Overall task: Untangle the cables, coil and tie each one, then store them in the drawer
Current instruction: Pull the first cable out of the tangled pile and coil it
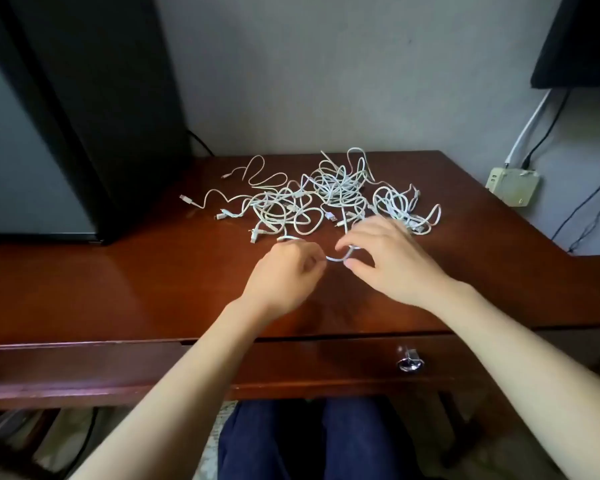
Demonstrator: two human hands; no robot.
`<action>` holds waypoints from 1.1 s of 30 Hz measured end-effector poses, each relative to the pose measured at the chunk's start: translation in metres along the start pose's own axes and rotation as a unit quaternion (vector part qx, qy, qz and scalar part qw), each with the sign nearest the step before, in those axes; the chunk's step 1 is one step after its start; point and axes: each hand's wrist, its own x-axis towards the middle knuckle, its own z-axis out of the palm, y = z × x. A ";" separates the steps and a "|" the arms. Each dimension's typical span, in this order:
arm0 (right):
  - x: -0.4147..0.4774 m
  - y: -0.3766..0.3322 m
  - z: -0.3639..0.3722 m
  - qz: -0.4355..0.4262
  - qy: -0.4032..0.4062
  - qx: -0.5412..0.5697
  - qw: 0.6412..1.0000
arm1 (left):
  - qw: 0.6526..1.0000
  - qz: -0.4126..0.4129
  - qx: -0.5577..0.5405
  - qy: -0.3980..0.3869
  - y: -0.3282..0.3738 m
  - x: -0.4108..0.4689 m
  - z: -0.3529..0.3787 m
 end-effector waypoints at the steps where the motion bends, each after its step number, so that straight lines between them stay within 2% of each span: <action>1: -0.001 0.003 0.004 -0.009 0.031 -0.033 0.999 | 1.000 0.010 -0.001 0.003 -0.002 0.000 0.002; 3: 0.001 0.008 0.009 0.037 0.045 -0.069 0.996 | 0.999 0.013 0.039 0.008 -0.007 0.007 0.006; 5: 0.006 0.012 0.017 0.107 0.001 -0.047 0.993 | 0.996 -0.028 0.075 -0.029 -0.013 0.014 0.011; 8: 0.017 0.027 0.035 0.167 -0.041 -0.006 0.985 | 0.985 -0.058 0.134 -0.088 -0.025 0.032 0.023; 18: 0.089 0.084 0.067 0.172 -0.077 0.008 0.982 | 0.978 -0.073 0.152 -0.125 -0.062 0.113 0.047; 24: 0.128 0.110 0.080 0.170 -0.035 0.019 0.985 | 0.981 -0.067 0.115 -0.144 -0.085 0.157 0.044; 28: 0.134 0.113 0.083 0.173 -0.019 0.016 0.985 | 0.991 -0.060 0.057 -0.105 -0.098 0.168 0.042; 33: 0.125 0.102 0.075 0.183 -0.006 0.008 0.983 | 0.999 -0.005 -0.039 0.036 -0.106 0.151 0.042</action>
